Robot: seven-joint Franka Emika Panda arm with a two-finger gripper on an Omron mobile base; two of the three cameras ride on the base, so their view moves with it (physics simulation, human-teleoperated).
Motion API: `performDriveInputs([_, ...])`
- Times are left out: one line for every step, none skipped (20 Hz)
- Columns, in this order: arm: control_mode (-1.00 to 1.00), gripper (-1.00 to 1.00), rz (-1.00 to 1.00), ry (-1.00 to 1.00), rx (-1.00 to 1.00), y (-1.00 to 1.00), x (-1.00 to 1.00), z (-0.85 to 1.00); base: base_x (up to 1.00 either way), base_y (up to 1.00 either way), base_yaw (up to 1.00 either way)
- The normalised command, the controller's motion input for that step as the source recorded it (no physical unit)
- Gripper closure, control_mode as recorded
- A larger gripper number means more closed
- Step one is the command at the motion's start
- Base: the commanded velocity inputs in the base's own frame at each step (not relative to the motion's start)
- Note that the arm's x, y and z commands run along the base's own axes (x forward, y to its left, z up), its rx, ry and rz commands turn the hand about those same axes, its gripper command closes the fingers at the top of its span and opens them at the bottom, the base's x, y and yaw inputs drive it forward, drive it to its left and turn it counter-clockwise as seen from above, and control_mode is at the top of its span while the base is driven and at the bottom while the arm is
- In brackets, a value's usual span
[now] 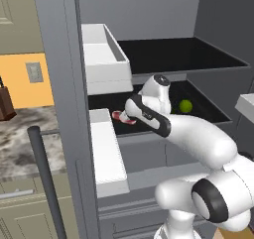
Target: Open the fridge, remove the pear, lime, and steak, and place them on any counter.
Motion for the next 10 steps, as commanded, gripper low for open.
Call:
performDriveInputs([-1.0, -1.0, 0.0, 0.02, 0.0, 0.1, 0.65, -0.45, 0.0, 0.0, 0.0])
performDriveInputs([-1.0, -1.0, 0.0, 0.04, 0.0, 0.08, 0.59, -0.44, 0.0, 0.0, 0.0])
performDriveInputs([-1.0, -1.0, 0.0, 0.04, 0.0, 0.11, 0.54, -0.39, 0.0, 0.0, 0.0])
performDriveInputs([-1.0, -1.0, 0.0, 0.04, 0.0, 0.11, 0.54, -0.35, 0.0, 0.0, 0.0])
performDriveInputs([-1.0, -1.0, 0.0, 0.04, 0.0, 0.14, 0.58, -0.32, 0.0, 0.0, 0.0])
performDriveInputs([-1.0, -1.0, 0.0, 0.05, 0.0, 0.14, 0.6, -0.27, 0.0, 0.0, 0.0])
performDriveInputs([-1.0, -1.0, 0.0, 0.05, 0.0, 0.11, 0.59, -0.28, 0.0, 0.0, 0.0])
performDriveInputs([-1.0, -1.0, 0.0, 0.05, 0.0, 0.1, 0.57, -0.26, 0.0, 0.0, 0.0])
performDriveInputs([-1.0, -1.0, 0.0, 0.05, 0.0, 0.07, 0.53, -0.27, 0.0, 0.0, 0.0])
performDriveInputs([-1.0, -1.0, 0.0, 0.05, 0.0, 0.07, 0.43, -0.31, 0.0, 0.0, 0.0])
